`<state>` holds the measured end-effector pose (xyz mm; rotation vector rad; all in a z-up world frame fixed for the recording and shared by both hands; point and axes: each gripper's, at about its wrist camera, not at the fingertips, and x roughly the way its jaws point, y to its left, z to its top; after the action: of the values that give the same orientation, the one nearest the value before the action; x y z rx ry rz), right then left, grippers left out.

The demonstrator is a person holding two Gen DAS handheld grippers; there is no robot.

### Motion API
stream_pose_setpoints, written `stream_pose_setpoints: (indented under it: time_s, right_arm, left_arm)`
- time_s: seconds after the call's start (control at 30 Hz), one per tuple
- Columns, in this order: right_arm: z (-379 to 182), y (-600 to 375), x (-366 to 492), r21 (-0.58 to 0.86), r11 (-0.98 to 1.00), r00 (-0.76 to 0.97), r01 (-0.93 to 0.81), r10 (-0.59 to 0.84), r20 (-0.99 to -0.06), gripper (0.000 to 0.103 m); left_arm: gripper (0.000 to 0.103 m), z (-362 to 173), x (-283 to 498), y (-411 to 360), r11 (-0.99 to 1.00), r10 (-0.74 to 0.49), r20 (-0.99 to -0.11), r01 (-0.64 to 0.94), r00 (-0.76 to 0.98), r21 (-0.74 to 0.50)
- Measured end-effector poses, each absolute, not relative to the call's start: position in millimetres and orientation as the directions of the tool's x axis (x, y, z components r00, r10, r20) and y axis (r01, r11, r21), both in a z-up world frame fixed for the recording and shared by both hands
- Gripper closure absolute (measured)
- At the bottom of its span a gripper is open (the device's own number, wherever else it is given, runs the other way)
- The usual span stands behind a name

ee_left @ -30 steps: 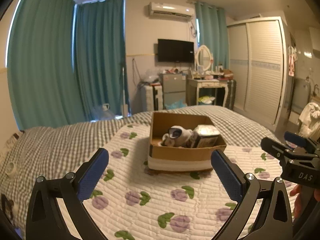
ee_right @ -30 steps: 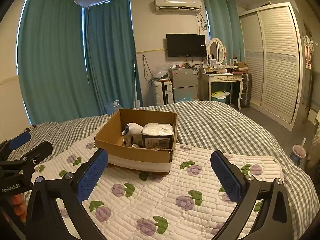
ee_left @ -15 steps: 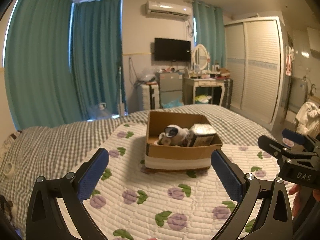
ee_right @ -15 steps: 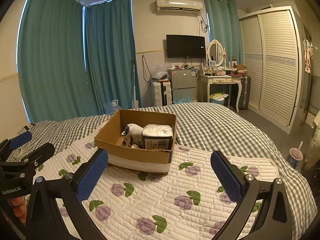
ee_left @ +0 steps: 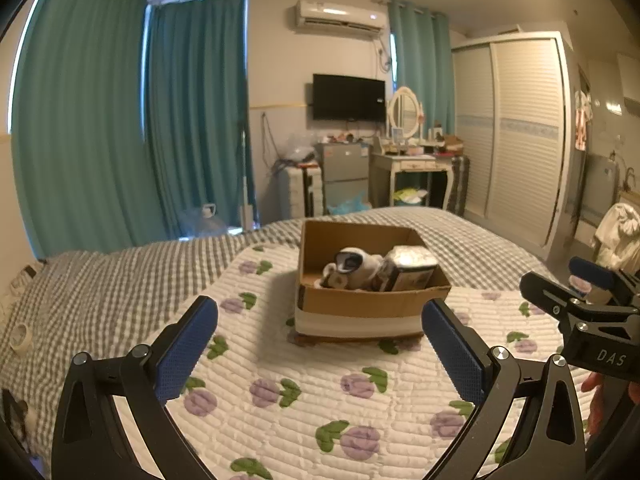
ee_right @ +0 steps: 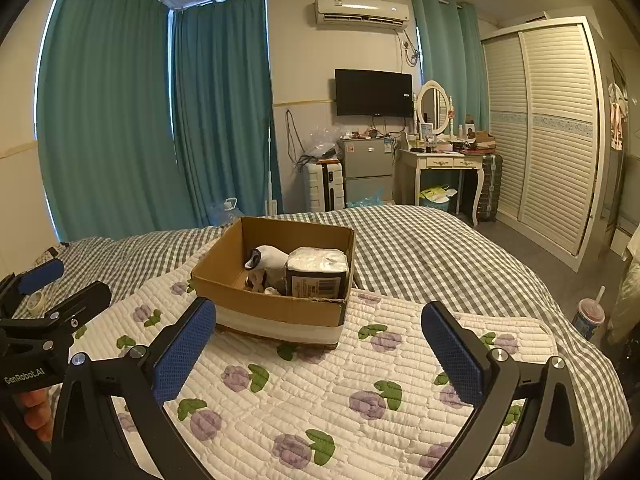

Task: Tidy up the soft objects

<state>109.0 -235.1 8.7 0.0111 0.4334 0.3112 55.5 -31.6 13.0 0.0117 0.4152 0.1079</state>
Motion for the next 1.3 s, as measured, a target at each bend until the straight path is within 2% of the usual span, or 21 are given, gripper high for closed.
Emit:
stream_pose_setpoints:
  time_s: [1.3]
  right_arm:
    - [8.6, -235.7, 106.5, 0.074, 0.953, 0.859, -0.294, 0.298, -0.416, 0.0]
  left_arm:
    - [0.0, 11.5, 53.3, -30.2, 0.993, 0.117, -0.409, -0.109, 0.905, 0.042]
